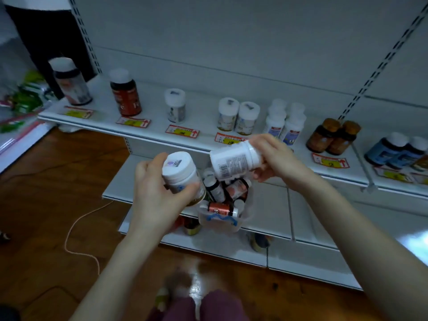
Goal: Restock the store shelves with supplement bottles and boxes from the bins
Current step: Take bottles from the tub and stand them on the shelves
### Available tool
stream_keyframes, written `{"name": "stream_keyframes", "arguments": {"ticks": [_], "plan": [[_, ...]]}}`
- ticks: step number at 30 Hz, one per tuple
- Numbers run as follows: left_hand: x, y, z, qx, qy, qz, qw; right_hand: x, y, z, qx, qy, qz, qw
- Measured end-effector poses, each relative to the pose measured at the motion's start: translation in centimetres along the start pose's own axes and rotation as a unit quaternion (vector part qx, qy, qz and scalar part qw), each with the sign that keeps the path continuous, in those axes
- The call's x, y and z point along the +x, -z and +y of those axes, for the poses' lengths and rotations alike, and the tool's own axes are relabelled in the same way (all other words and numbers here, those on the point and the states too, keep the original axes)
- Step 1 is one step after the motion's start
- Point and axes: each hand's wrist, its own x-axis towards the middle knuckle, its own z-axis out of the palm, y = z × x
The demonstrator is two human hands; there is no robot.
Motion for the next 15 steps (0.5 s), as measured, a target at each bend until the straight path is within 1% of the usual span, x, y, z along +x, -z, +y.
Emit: {"name": "stream_keyframes", "arguments": {"ticks": [4, 6, 9, 11, 13, 15], "plan": [[2.0, 1.6, -0.9, -0.021, -0.006, -0.002, 1.000, 1.8, -1.9, -3.1, -0.046, -0.004, -0.019, 0.999], [3.4, 2.4, -1.4, -0.032, 0.006, -0.007, 0.999, 2.9, -3.0, -4.4, -0.037, -0.007, -0.022, 0.999], [5.4, 3.6, -2.0, -0.093, 0.009, -0.022, 0.995, 4.6, -4.2, -5.9, -0.022, -0.015, -0.038, 0.999], [6.8, 4.2, -2.6, -0.126, 0.010, -0.034, 0.991, 5.6, -4.8, -6.6, -0.055, -0.015, -0.050, 0.997], [8.4, 4.7, -3.6, -0.136, 0.012, -0.045, 0.990, 6.5, -5.4, -7.3, -0.109, -0.003, -0.055, 0.992], [9.9, 5.0, -4.5, -0.139, -0.003, -0.051, 0.989, 7.2, -5.9, -7.7, -0.132, 0.017, -0.060, 0.989]]}}
